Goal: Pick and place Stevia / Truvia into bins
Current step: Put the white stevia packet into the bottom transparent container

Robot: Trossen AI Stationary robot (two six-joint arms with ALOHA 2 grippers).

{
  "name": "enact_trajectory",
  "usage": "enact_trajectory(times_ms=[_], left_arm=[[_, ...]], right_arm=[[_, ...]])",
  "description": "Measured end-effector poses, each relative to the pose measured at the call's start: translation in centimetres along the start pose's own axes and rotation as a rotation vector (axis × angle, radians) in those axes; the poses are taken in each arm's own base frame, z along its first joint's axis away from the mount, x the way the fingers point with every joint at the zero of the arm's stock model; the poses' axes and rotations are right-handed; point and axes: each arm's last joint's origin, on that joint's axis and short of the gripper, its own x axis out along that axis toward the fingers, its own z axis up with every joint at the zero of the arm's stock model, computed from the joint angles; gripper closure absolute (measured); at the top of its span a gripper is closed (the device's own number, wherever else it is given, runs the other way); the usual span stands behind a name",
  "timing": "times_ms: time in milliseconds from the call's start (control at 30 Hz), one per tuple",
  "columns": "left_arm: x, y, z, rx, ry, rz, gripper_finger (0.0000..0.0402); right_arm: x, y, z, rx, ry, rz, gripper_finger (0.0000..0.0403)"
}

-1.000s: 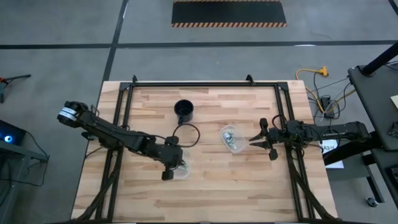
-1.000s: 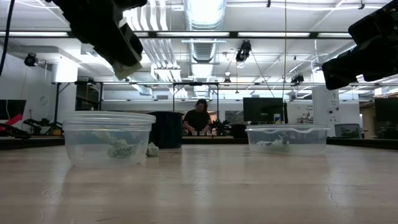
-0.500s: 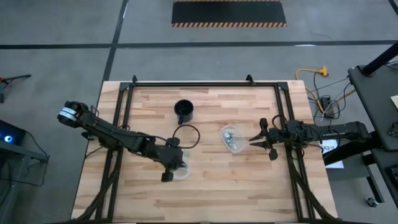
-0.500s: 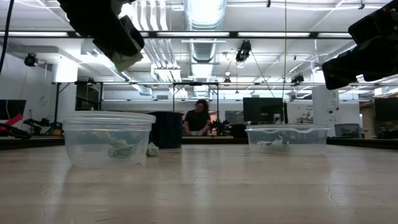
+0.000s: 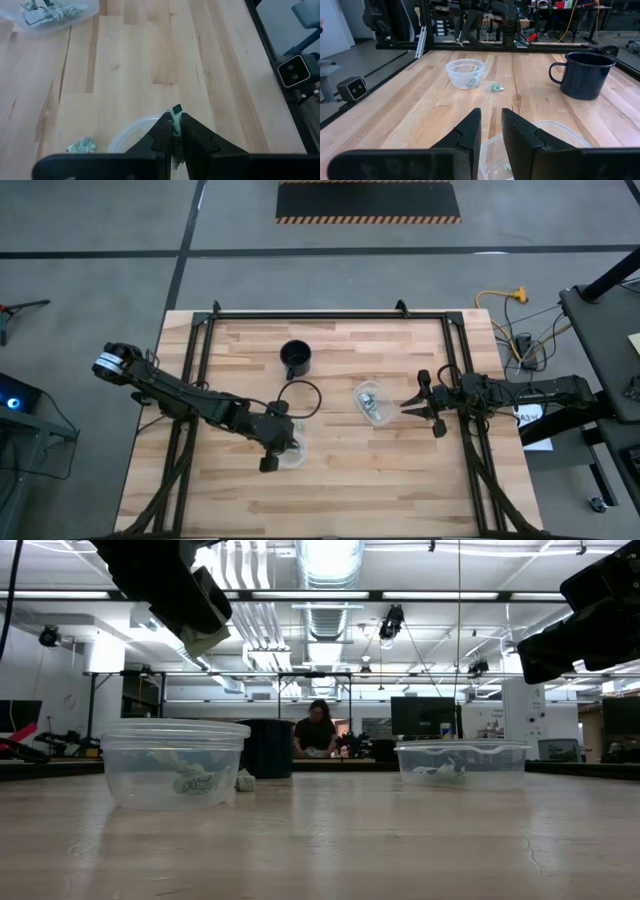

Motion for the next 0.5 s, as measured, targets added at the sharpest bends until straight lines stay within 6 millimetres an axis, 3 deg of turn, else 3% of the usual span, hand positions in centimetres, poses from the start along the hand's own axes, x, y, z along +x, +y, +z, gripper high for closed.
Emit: enact_trajectory(times_ms=[500], left_arm=[[0.05, 0.02, -0.13, 0.002, 0.005, 0.0, 0.0386]], right_arm=[[0.0, 0.0, 0.0, 0.0, 0.0, 0.0, 0.0335]])
